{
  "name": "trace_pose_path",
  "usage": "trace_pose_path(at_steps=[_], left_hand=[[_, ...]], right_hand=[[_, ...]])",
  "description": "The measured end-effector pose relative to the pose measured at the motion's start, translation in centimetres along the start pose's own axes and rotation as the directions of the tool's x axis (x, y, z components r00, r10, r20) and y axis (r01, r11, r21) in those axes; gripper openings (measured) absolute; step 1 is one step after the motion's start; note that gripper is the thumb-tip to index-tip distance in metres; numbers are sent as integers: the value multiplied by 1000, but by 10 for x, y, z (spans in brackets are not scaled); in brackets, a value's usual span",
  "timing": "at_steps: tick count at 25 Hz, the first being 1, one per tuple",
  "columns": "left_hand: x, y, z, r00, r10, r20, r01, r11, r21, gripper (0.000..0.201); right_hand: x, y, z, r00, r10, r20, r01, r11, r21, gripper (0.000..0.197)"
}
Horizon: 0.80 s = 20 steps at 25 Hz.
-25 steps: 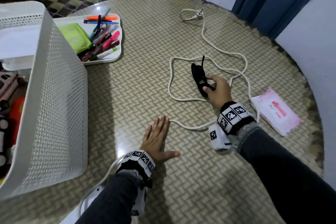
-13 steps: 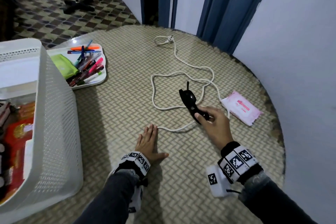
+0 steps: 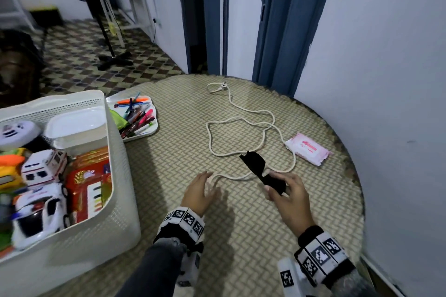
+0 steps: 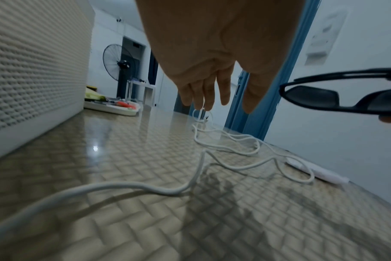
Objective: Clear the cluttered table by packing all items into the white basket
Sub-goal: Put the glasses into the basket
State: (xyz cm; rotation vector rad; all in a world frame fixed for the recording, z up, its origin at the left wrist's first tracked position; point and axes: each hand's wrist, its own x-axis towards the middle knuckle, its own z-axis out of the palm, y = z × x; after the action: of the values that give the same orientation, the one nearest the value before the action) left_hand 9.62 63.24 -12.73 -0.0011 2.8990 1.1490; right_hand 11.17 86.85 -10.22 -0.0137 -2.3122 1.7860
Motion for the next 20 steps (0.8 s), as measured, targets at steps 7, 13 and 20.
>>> trace_pose_path(at_steps=[7,13,20], left_hand=[[-81,11,-43,967,117,-227,-126,992,-25,38],[-178,4,-79,919,170,-356,-195,980,-36,33],[-265,-17,-141,860,185,-475,-201,979,17,34]], right_hand=[[-69,-32,1,1000,14,7,-15,981,192,36],[-150,-73,20,998,-63,10,59,963,261,29],[-210,-122,69,983,-96,156,39,942,334,40]])
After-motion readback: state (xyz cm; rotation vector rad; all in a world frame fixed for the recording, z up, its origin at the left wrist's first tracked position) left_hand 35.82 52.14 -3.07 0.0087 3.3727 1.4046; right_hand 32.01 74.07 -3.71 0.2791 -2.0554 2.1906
